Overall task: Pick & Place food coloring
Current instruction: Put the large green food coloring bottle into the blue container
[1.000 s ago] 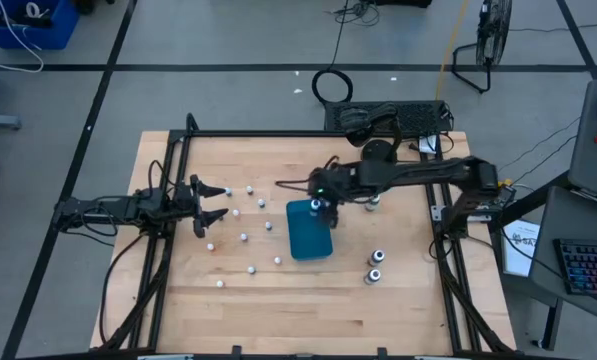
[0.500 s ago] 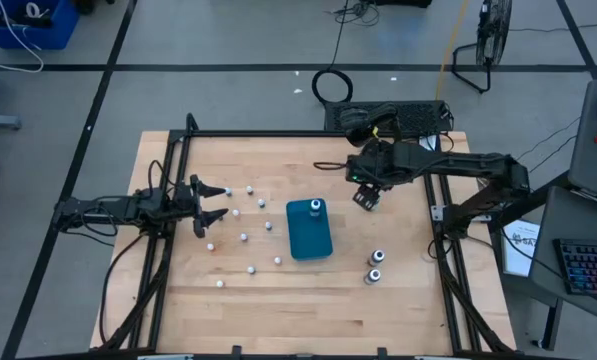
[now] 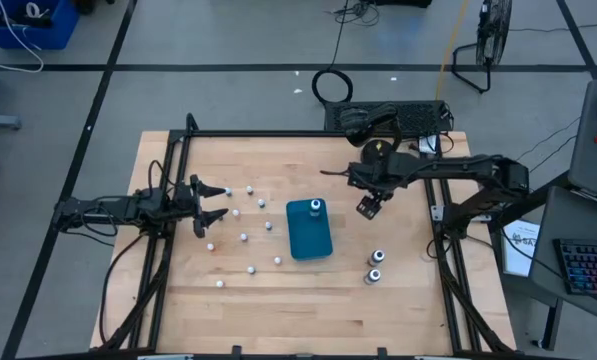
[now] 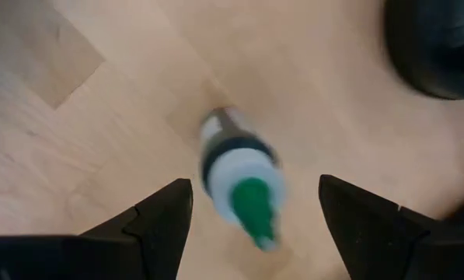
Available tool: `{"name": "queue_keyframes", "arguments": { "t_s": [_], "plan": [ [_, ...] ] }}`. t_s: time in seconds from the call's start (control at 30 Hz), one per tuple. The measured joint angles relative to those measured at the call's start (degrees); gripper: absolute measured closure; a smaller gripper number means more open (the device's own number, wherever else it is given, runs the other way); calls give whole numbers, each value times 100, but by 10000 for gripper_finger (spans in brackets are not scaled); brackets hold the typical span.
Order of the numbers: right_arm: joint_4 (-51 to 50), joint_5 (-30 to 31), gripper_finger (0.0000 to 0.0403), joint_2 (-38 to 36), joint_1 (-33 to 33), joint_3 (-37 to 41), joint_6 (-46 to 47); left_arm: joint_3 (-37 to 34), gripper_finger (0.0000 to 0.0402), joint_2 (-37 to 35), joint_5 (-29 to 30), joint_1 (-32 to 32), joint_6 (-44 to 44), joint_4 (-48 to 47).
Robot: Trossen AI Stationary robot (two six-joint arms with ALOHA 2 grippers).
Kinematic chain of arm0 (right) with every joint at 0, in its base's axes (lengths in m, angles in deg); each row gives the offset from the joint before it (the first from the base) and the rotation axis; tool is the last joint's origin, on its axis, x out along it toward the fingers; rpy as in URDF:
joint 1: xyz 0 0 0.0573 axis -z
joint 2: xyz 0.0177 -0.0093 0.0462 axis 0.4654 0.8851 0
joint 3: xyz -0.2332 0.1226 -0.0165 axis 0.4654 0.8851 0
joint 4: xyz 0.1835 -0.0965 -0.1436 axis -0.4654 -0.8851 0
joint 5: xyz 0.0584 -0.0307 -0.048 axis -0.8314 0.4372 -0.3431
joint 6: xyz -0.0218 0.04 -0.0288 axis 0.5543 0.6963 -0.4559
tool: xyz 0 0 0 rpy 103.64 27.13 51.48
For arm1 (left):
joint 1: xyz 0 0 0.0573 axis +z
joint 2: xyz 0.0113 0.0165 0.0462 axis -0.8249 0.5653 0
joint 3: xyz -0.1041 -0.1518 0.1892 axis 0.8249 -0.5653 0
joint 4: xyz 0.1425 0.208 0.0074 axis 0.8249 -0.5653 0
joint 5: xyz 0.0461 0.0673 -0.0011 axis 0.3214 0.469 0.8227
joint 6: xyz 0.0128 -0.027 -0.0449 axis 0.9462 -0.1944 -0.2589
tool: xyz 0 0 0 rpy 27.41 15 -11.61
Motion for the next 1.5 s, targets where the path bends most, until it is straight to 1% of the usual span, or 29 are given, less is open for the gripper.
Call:
{"name": "queue_keyframes", "arguments": {
  "t_s": [0.13,0.2,0.57,0.67,0.73,0.9,0.93,1.13,1.23,1.3,1.5],
  "plan": [
    [571,-288,138,0,80,351,-65,0,94,1,0,1,2,0],
    [712,-305,138,0,113,447,-95,0,94,0,0,2,2,2],
    [806,-278,143,0,264,481,-110,0,94,1,0,2,2,0],
    [848,-269,162,0,325,481,-126,0,94,-1,0,2,0,0],
    [905,-269,183,0,357,481,-164,0,94,1,0,0,2,1],
    [956,-269,263,0,371,481,-340,0,94,1,0,1,2,0],
    [956,-273,269,0,371,481,-400,0,94,-2,0,0,2,0],
    [1025,-276,269,0,219,473,-499,0,94,1,0,2,2,0],
    [986,-289,269,11,31,265,-546,0,94,1,0,2,-1,2],
    [938,-273,269,11,-132,-27,-581,0,94,1,0,2,2,0],
    [529,303,269,10,-831,-1490,-654,0,94,1,0,2,2,0]
  ]
}}
